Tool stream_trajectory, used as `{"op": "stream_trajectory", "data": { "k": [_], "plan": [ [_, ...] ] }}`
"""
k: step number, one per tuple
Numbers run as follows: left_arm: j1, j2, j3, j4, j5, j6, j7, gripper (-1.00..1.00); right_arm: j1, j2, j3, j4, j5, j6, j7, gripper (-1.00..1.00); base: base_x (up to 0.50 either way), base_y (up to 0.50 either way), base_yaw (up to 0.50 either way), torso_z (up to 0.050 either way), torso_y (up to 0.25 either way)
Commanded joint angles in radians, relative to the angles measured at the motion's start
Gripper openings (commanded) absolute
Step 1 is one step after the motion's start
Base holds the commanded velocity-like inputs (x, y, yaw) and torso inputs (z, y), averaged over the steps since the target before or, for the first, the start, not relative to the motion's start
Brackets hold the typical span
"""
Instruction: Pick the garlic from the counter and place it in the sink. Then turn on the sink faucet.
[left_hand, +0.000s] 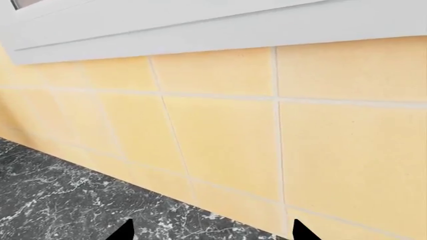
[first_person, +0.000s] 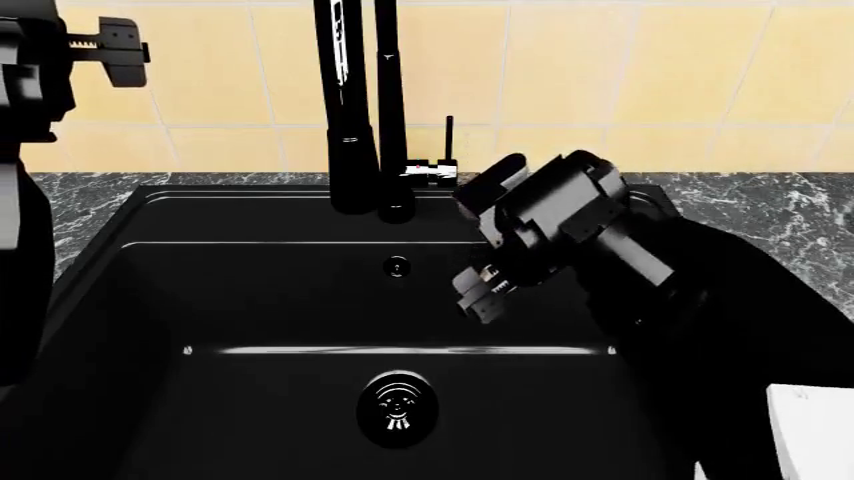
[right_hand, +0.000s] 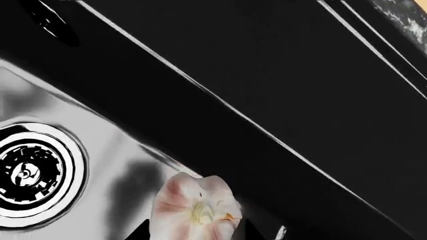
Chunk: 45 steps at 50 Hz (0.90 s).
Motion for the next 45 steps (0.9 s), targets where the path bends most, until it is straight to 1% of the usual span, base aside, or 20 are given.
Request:
{"op": "stream_trajectory", "data": {
  "k": [1,14,19,23,28,45],
  "plan": [
    [0.014,0.01,-0.032,0.001,-0.014,0.024,0.021,1.0,-0.082,-0.01,-0.044,-0.07,0.012,-0.02,0.003,-1.0,0.0,0.0,0.0,0.0,0.0],
    [0.02,0.008,-0.037,0.001,-0.011,0.026,0.019,1.0,-0.187,-0.01,-0.042,-0.167,-0.075,-0.008,-0.01,-1.0,0.0,0.0,0.0,0.0,0.0],
    [0.023,0.007,-0.04,0.001,-0.011,0.027,0.019,1.0,-0.226,-0.01,-0.051,-0.26,-0.164,0.007,-0.073,-1.0,0.0,0.0,0.0,0.0,0.0],
    [0.025,0.006,-0.042,0.002,-0.011,0.029,0.019,1.0,-0.235,-0.01,-0.045,-0.287,-0.18,0.012,-0.077,-1.0,0.0,0.0,0.0,0.0,0.0],
    [0.031,0.005,-0.043,0.001,-0.01,0.031,0.019,1.0,-0.219,-0.01,-0.042,-0.281,-0.183,0.017,-0.091,-1.0,0.0,0.0,0.0,0.0,0.0],
    [0.033,0.003,-0.048,0.001,-0.008,0.03,0.021,1.0,-0.296,-0.01,-0.043,-0.267,-0.237,0.0,-0.105,-1.0,0.0,0.0,0.0,0.0,0.0]
  ]
}}
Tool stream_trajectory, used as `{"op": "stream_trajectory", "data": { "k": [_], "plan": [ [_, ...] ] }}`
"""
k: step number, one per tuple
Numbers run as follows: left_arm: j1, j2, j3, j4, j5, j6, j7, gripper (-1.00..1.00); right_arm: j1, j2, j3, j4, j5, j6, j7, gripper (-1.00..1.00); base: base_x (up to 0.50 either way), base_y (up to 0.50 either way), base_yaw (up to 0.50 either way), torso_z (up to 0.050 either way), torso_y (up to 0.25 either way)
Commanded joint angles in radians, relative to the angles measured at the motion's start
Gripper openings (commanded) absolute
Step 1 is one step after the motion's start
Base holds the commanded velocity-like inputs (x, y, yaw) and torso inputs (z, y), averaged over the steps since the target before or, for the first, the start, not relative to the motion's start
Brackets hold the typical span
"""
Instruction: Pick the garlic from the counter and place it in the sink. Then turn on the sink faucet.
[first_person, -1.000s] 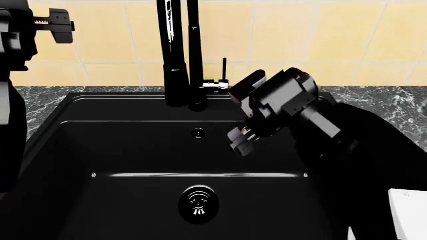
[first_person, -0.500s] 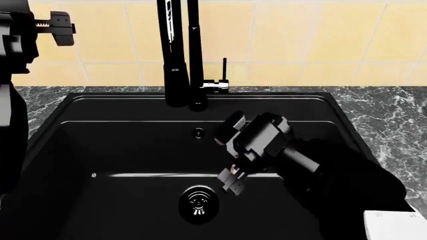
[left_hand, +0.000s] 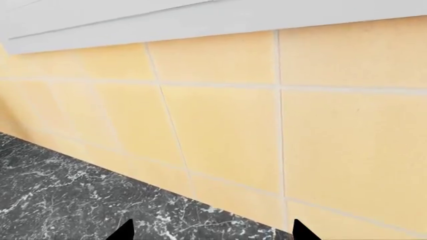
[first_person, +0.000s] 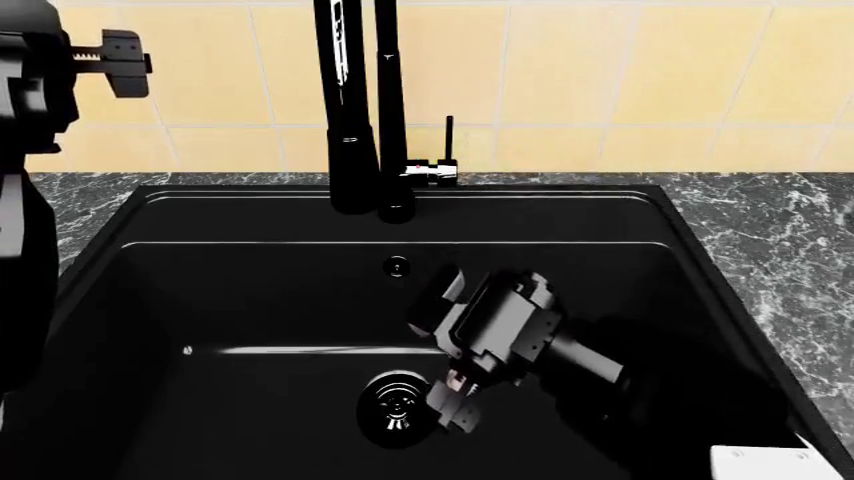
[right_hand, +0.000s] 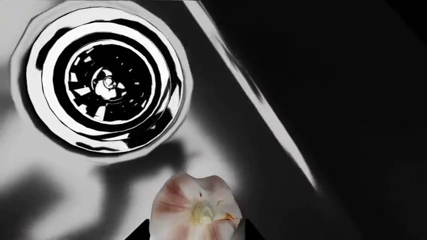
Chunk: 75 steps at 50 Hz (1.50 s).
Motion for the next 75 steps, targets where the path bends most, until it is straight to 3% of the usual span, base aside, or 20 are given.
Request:
{"op": "stream_trajectory", "data": {
  "k": [1,47,48,66,71,72,75],
  "plan": [
    [0.01,0.009,-0.028,0.001,-0.012,0.021,0.021,1.0,-0.044,-0.009,0.012,-0.007,-0.056,-0.006,-0.038,-1.0,0.0,0.0,0.0,0.0,0.0],
    [0.019,0.004,-0.036,0.001,-0.009,0.023,0.023,1.0,-0.128,-0.009,0.012,0.002,-0.12,-0.014,-0.044,-1.0,0.0,0.0,0.0,0.0,0.0],
    [0.018,0.002,-0.037,0.001,-0.009,0.022,0.022,1.0,-0.123,-0.009,0.014,0.001,-0.114,-0.033,-0.035,1.0,0.0,0.0,0.0,0.0,0.0],
    [0.021,-0.004,-0.039,0.002,-0.009,0.022,0.026,1.0,-0.081,-0.009,0.01,-0.009,-0.096,-0.052,-0.036,1.0,0.0,0.0,0.0,0.0,0.0],
    [0.016,-0.005,-0.038,0.002,-0.008,0.018,0.028,1.0,0.021,-0.009,0.007,-0.072,-0.042,-0.044,-0.021,1.0,0.0,0.0,0.0,0.0,0.0],
    [0.015,-0.004,-0.038,0.002,-0.008,0.018,0.029,1.0,0.129,-0.009,0.045,-0.111,0.024,-0.034,-0.018,1.0,0.0,0.0,0.0,0.0,0.0],
    [0.011,-0.006,-0.038,0.002,-0.008,0.015,0.03,1.0,0.207,0.019,0.079,-0.15,0.069,-0.028,-0.041,1.0,0.0,0.0,0.0,0.0,0.003]
  ]
}}
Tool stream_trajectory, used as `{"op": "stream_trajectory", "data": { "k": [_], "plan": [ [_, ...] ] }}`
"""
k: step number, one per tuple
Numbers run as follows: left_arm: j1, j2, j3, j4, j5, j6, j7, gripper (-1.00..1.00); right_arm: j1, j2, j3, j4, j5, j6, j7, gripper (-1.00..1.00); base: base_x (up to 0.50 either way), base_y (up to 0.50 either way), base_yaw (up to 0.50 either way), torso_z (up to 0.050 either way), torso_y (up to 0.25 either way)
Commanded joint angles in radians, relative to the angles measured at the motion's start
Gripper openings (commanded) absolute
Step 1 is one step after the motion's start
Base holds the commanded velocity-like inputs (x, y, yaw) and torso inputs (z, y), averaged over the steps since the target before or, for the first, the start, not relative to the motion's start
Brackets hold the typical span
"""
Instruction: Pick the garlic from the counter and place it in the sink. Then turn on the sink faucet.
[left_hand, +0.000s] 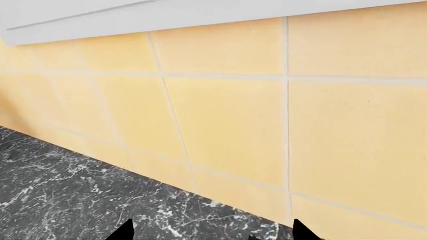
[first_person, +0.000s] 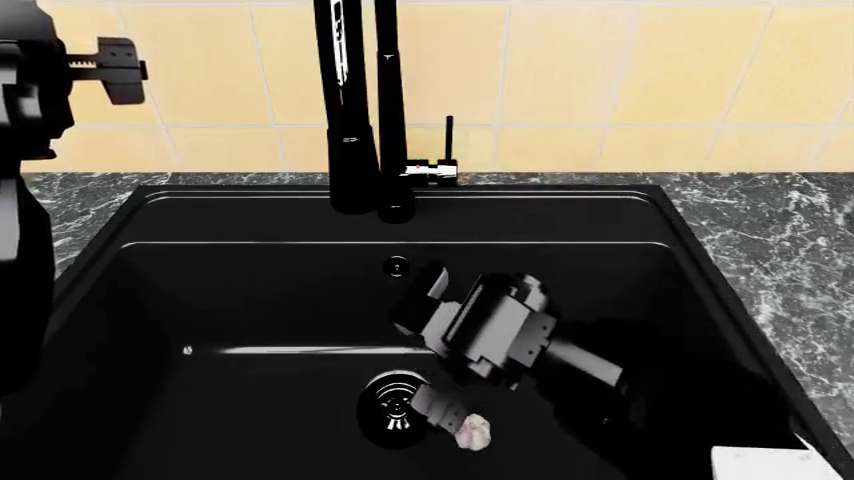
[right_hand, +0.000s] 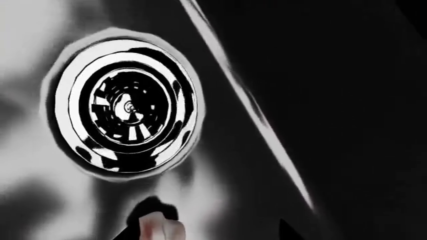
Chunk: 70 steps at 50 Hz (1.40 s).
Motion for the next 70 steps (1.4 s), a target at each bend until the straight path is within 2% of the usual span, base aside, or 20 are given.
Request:
{"op": "stream_trajectory", "data": {
  "k": [1,15,24,32,38,55,60,64,70],
  "plan": [
    [-0.002,0.007,-0.025,0.002,-0.013,0.014,0.024,1.0,0.218,0.03,0.083,-0.111,0.112,0.018,-0.011,1.0,0.0,0.0,0.0,0.0,0.0],
    [-0.003,0.008,-0.025,0.002,-0.013,0.015,0.024,1.0,0.28,0.139,0.132,-0.156,0.147,0.035,-0.014,1.0,0.0,0.0,0.0,0.0,0.0],
    [0.003,0.009,-0.027,0.002,-0.014,0.02,0.022,1.0,0.376,0.259,0.252,-0.268,0.232,0.095,0.082,1.0,0.0,0.0,0.0,0.0,0.0],
    [-0.001,0.003,-0.027,0.003,-0.013,0.017,0.022,1.0,0.435,0.27,0.344,-0.195,0.283,0.125,0.152,1.0,0.0,0.0,0.0,0.0,0.0],
    [-0.006,0.007,-0.027,0.003,-0.014,0.016,0.022,1.0,0.455,0.246,0.407,-0.091,0.277,0.05,0.195,1.0,0.0,0.0,0.0,0.0,0.0],
    [0.005,0.006,-0.03,0.003,-0.016,0.022,0.023,1.0,0.435,0.129,0.419,0.119,0.208,-0.141,0.15,1.0,0.0,0.0,0.0,0.0,0.0],
    [0.006,0.007,-0.029,0.002,-0.015,0.022,0.023,1.0,0.424,0.025,0.404,0.32,0.157,-0.243,0.117,1.0,0.0,0.0,0.0,0.0,0.0],
    [0.007,0.006,-0.03,0.003,-0.015,0.022,0.024,1.0,0.407,-0.008,0.404,0.374,0.161,-0.287,0.095,1.0,0.0,0.0,0.0,0.0,0.0],
    [0.004,0.005,-0.029,0.002,-0.014,0.021,0.023,1.0,0.415,-0.011,0.35,0.412,0.289,-0.354,0.173,1.0,0.0,0.0,0.0,0.0,0.0]
  ]
}}
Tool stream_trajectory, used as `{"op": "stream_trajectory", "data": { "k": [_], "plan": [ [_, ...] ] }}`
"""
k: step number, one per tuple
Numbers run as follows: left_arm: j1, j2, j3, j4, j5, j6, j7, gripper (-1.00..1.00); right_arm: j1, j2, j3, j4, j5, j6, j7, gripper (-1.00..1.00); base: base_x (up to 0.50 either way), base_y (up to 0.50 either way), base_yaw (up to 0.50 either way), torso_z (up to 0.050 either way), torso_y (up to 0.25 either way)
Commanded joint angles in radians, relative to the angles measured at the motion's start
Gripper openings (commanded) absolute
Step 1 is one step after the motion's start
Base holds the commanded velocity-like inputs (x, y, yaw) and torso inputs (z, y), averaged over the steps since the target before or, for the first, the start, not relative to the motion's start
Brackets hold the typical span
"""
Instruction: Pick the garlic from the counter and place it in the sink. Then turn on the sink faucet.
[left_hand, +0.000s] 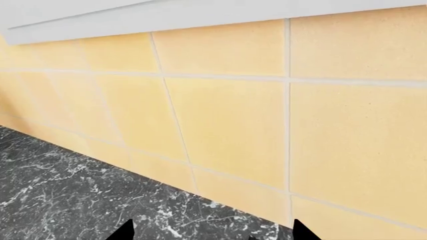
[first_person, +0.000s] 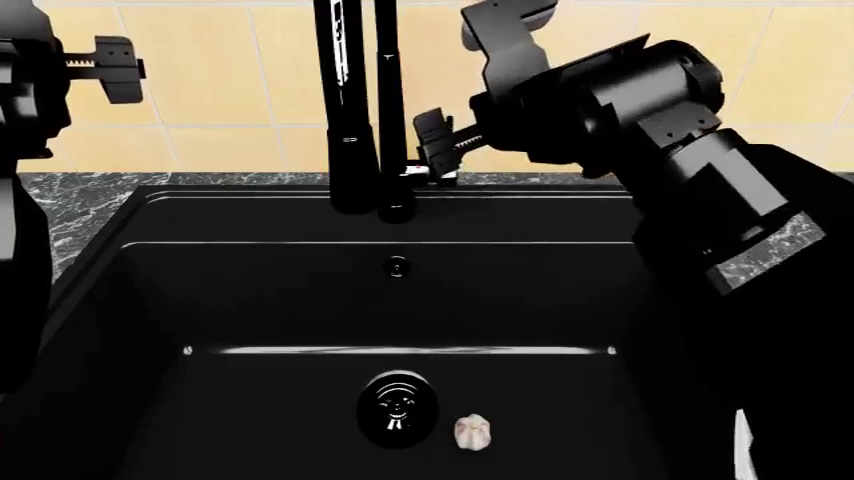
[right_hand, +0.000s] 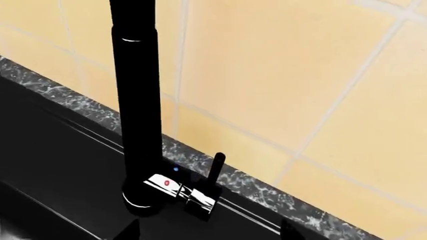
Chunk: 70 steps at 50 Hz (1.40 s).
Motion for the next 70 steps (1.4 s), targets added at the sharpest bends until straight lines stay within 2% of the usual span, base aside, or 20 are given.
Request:
{"op": "stream_trajectory", "data": {
  "k": [1,9,18,29,38,45,58,70],
  "plan": [
    [0.006,0.01,-0.025,0.002,-0.012,0.021,0.02,1.0,-0.003,-0.07,-0.066,0.137,0.099,-0.156,0.052,1.0,0.0,0.0,0.0,0.0,0.0],
    [0.006,0.01,-0.024,0.003,-0.012,0.022,0.022,1.0,-0.012,-0.07,-0.298,0.155,0.327,-0.263,0.164,1.0,0.0,0.0,0.0,0.0,0.0],
    [0.01,0.011,-0.025,0.002,-0.012,0.022,0.023,1.0,-0.031,-0.07,-0.394,0.137,0.45,-0.315,0.21,1.0,0.0,0.0,0.0,0.0,0.0],
    [0.016,0.012,-0.027,0.002,-0.013,0.023,0.024,1.0,-0.056,-0.07,-0.417,0.13,0.512,-0.356,0.216,1.0,0.0,0.0,0.0,0.0,0.0],
    [0.017,0.013,-0.027,0.002,-0.012,0.024,0.027,1.0,-0.104,-0.07,-0.426,0.118,0.524,-0.407,0.284,1.0,0.0,0.0,0.0,0.0,0.0],
    [0.018,0.012,-0.03,0.002,-0.014,0.024,0.026,1.0,-0.107,-0.07,-0.425,0.098,0.528,-0.422,0.312,1.0,0.0,0.0,0.0,0.0,0.0],
    [0.031,0.013,-0.031,0.002,-0.013,0.031,0.027,1.0,-0.091,-0.07,-0.426,0.099,0.574,-0.545,0.337,1.0,0.0,0.0,0.0,0.0,0.0],
    [0.028,0.01,-0.035,0.002,-0.014,0.025,0.029,1.0,-0.069,-0.07,-0.43,0.077,0.573,-0.548,0.348,1.0,0.0,0.0,0.0,0.0,0.0]
  ]
}}
